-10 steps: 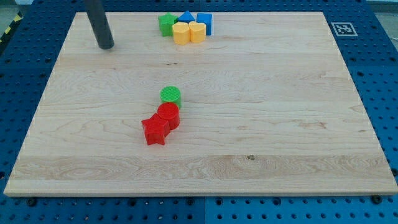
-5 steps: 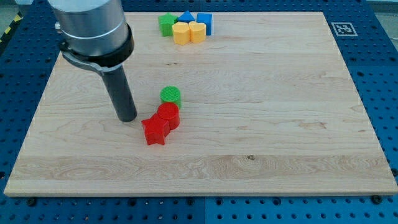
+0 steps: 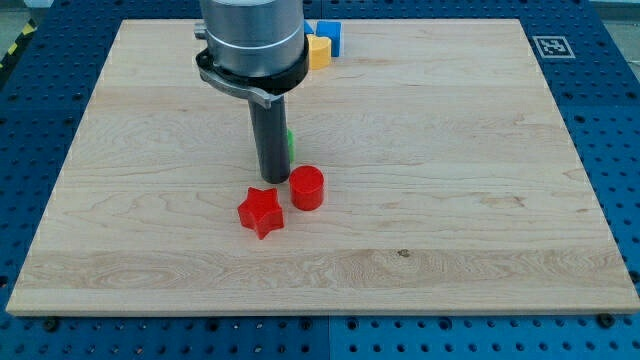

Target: Push the green circle to the top center

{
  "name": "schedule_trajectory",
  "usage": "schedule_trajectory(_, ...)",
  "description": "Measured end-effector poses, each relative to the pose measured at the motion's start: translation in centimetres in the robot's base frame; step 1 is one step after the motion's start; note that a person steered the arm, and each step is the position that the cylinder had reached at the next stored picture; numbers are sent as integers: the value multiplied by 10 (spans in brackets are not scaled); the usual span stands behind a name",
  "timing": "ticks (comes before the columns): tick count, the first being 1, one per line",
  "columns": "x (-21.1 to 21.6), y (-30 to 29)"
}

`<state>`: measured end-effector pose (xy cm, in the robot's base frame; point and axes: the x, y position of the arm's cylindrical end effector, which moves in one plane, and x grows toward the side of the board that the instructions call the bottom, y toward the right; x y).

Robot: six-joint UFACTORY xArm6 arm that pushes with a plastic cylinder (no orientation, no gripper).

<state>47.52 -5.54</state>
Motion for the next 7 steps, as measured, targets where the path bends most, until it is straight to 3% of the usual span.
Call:
schedule_trajectory(1,1,37)
schedule_trajectory(3,-18,0)
schedule_trajectory(5,-43,4)
schedule_trajectory(7,-13,-36)
